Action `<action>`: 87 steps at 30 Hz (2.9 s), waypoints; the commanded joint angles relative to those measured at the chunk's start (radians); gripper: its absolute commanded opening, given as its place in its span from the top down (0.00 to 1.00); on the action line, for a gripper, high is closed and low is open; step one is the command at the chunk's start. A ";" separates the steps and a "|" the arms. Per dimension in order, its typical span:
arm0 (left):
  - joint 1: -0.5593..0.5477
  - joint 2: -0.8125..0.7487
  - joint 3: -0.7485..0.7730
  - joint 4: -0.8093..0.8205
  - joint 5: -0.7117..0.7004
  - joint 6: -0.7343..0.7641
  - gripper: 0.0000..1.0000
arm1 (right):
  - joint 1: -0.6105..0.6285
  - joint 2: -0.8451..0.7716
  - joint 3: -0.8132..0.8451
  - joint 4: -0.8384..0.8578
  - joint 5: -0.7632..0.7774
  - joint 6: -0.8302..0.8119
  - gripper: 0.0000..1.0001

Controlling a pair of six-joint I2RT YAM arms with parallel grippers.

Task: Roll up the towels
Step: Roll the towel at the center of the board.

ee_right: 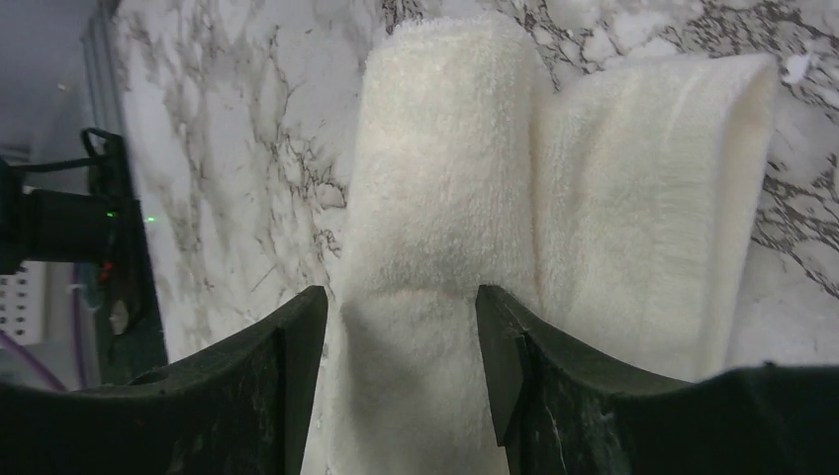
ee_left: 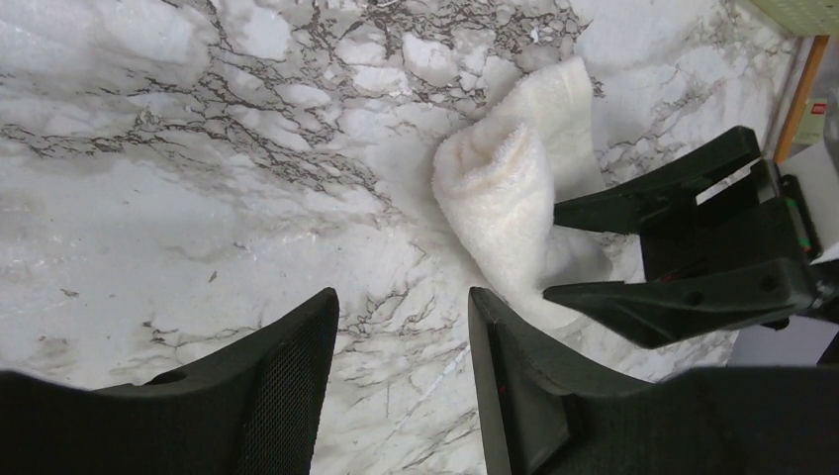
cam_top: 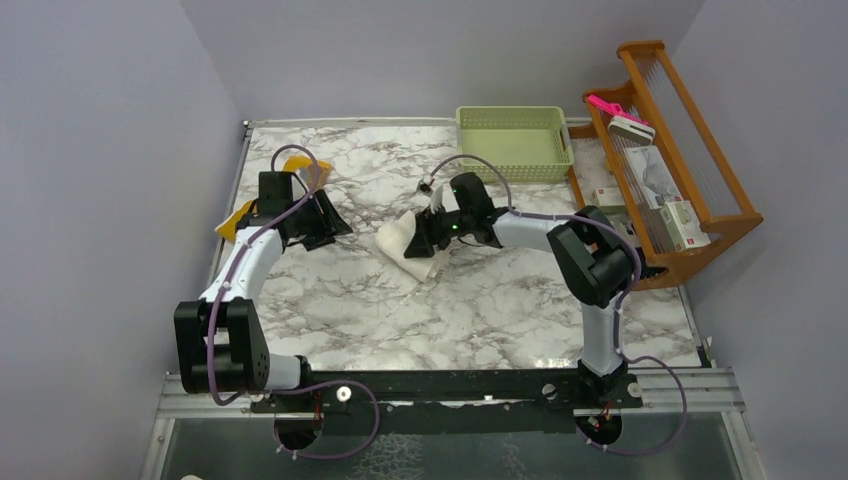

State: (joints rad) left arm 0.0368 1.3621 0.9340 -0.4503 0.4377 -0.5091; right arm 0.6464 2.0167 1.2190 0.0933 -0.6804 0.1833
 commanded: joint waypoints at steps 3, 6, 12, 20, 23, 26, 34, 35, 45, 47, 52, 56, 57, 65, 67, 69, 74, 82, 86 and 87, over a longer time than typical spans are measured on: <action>-0.011 -0.045 -0.029 0.010 0.025 0.011 0.46 | -0.093 0.031 -0.025 0.109 -0.235 0.221 0.43; -0.014 -0.044 -0.032 0.010 0.025 0.011 0.46 | -0.108 0.037 -0.041 0.162 -0.271 0.262 0.44; -0.064 -0.044 -0.058 0.043 0.004 -0.023 0.46 | -0.145 0.032 -0.072 0.254 -0.311 0.303 0.59; -0.329 -0.042 -0.190 0.340 -0.075 -0.250 0.46 | -0.142 -0.119 -0.070 0.092 -0.038 0.066 0.47; -0.337 -0.037 -0.160 0.336 -0.098 -0.239 0.46 | -0.138 -0.213 -0.111 0.085 0.079 -0.005 0.42; -0.337 -0.050 -0.159 0.335 -0.116 -0.233 0.46 | -0.136 -0.314 -0.230 0.202 0.202 0.012 0.20; -0.319 -0.125 -0.222 0.274 -0.150 -0.212 0.46 | -0.006 -0.244 -0.203 0.160 0.282 -0.063 0.00; -0.305 -0.151 -0.228 0.252 -0.162 -0.204 0.45 | 0.087 -0.278 -0.228 0.191 0.417 -0.172 0.00; 0.061 -0.216 -0.265 0.110 0.040 -0.086 0.44 | 0.260 -0.184 -0.123 0.080 0.610 -0.272 0.00; 0.092 -0.211 -0.268 0.107 0.069 -0.075 0.44 | 0.278 -0.154 -0.100 0.051 0.685 -0.282 0.00; 0.143 -0.191 -0.274 0.099 0.114 -0.042 0.44 | 0.296 -0.096 -0.044 -0.027 0.773 -0.293 0.05; 0.171 -0.180 -0.279 0.093 0.133 -0.020 0.44 | 0.327 -0.084 -0.042 -0.039 0.815 -0.303 0.08; 0.174 -0.176 -0.282 0.092 0.135 -0.018 0.44 | 0.328 -0.077 -0.040 -0.052 0.820 -0.293 0.09; 0.184 -0.163 -0.279 0.092 0.163 -0.007 0.44 | 0.323 -0.093 -0.084 -0.033 0.807 -0.190 0.06; 0.184 -0.159 -0.279 0.093 0.175 -0.011 0.44 | 0.308 -0.097 -0.080 -0.043 0.742 -0.167 0.05; 0.184 -0.155 -0.280 0.092 0.185 -0.015 0.44 | 0.290 -0.087 -0.058 -0.077 0.670 -0.140 0.05; 0.185 -0.168 -0.293 0.093 0.216 -0.026 0.44 | 0.273 -0.067 -0.010 -0.142 0.513 -0.069 0.10; 0.174 -0.195 -0.317 0.097 0.263 -0.053 0.44 | 0.201 -0.098 -0.009 -0.182 0.300 0.059 0.10; 0.103 -0.220 -0.328 0.109 0.228 -0.093 0.44 | 0.120 -0.102 -0.023 -0.165 0.122 0.123 0.11; 0.080 -0.223 -0.335 0.120 0.216 -0.108 0.44 | 0.106 -0.097 -0.017 -0.169 0.082 0.126 0.11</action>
State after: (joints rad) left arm 0.1864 1.1793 0.6167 -0.3531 0.6510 -0.5682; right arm 0.8204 1.9373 1.2034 -0.0692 -0.3790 0.2317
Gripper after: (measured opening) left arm 0.556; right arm 0.895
